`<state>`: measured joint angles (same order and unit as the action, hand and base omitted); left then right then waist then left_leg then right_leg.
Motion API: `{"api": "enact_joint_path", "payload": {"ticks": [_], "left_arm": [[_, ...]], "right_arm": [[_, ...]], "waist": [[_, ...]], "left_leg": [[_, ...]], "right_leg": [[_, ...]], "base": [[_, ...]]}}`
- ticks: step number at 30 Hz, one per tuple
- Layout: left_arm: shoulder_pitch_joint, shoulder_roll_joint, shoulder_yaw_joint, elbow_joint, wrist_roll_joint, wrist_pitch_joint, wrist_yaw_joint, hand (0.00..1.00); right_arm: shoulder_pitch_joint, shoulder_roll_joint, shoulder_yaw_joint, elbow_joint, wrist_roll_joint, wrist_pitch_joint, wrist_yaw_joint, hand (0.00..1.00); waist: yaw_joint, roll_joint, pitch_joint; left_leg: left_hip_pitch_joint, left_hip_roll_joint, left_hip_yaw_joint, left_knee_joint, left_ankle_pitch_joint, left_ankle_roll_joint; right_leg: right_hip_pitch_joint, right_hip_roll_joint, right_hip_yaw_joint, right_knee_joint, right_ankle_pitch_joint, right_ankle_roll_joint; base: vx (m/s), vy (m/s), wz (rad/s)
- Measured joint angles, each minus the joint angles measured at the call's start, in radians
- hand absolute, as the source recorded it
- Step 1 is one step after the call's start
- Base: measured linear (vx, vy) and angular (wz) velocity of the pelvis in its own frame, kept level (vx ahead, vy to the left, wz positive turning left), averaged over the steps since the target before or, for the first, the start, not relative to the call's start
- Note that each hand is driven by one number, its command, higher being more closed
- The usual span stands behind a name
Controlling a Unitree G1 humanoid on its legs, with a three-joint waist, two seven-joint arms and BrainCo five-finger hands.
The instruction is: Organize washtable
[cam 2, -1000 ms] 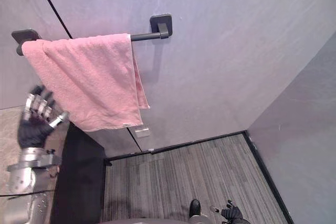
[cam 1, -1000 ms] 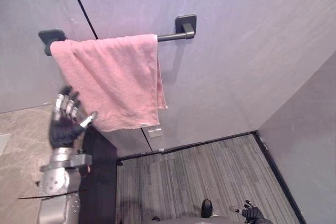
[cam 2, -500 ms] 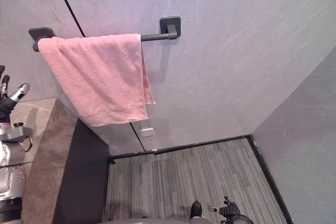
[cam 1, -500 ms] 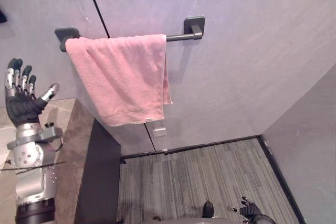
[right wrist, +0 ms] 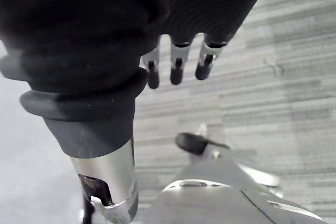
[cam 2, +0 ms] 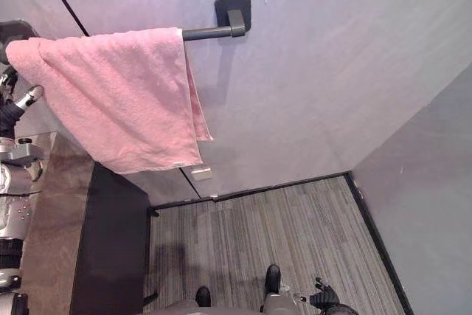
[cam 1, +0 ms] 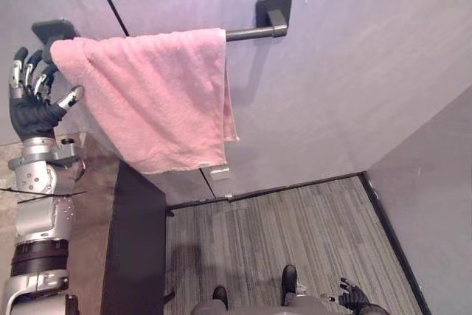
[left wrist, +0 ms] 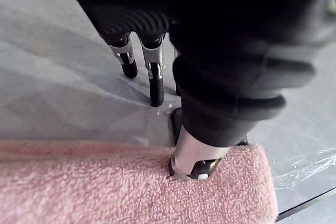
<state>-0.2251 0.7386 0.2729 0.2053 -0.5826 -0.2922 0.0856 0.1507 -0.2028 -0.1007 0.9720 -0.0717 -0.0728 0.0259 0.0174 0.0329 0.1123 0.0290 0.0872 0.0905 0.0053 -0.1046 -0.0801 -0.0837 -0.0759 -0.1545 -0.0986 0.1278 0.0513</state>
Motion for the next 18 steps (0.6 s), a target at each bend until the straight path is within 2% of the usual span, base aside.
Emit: {"api": "enact_joint_path", "payload": {"ticks": [7, 10, 13, 16, 18], "left_arm": [[0.000, 0.003, -0.058, 0.024, -0.035, -0.002, -0.041, 0.00], [0.003, 0.007, -0.102, 0.063, -0.035, 0.026, -0.059, 0.00], [0.011, -0.009, -0.213, 0.068, -0.035, 0.059, -0.106, 0.00], [0.025, -0.044, -0.243, 0.069, -0.035, 0.077, -0.130, 0.00], [0.053, -0.056, -0.245, 0.069, -0.034, 0.087, -0.149, 0.00]], "right_arm": [[-0.007, 0.001, 0.002, -0.009, 0.000, -0.007, 0.000, 0.00], [-0.008, -0.002, 0.026, -0.017, 0.000, -0.007, 0.000, 0.00], [-0.016, -0.003, 0.060, -0.038, 0.001, -0.006, 0.000, 0.00], [-0.025, -0.004, 0.074, -0.048, 0.001, -0.007, 0.000, 0.00], [-0.033, -0.003, 0.082, -0.048, 0.001, -0.007, 0.001, 0.00]], "waist": [[0.009, 0.002, 0.007], [0.001, 0.004, 0.011], [-0.006, 0.011, 0.043], [-0.012, 0.014, 0.050], [-0.032, 0.015, 0.051]], "left_leg": [[-0.018, -0.005, 0.031, 0.011, 0.000, 0.001], [-0.029, -0.002, 0.051, 0.010, -0.002, 0.001], [-0.046, 0.000, 0.070, 0.011, -0.006, -0.004], [-0.044, 0.005, 0.086, 0.011, -0.004, -0.004], [-0.031, 0.012, 0.099, 0.009, -0.001, -0.002]], "right_leg": [[-0.029, -0.002, 0.040, 0.000, 0.024, -0.003], [-0.043, 0.001, 0.056, -0.004, 0.026, -0.004], [-0.070, 0.006, 0.080, -0.003, 0.035, -0.002], [-0.082, 0.012, 0.102, -0.001, 0.044, -0.002], [-0.080, 0.018, 0.107, 0.000, 0.048, -0.007]], "base": [[-0.08, -0.018, -0.14], [-0.14, -0.046, -0.16], [-0.12, -0.059, -0.19], [0.00, -0.024, -0.26], [0.06, -0.008, -0.27]]}}
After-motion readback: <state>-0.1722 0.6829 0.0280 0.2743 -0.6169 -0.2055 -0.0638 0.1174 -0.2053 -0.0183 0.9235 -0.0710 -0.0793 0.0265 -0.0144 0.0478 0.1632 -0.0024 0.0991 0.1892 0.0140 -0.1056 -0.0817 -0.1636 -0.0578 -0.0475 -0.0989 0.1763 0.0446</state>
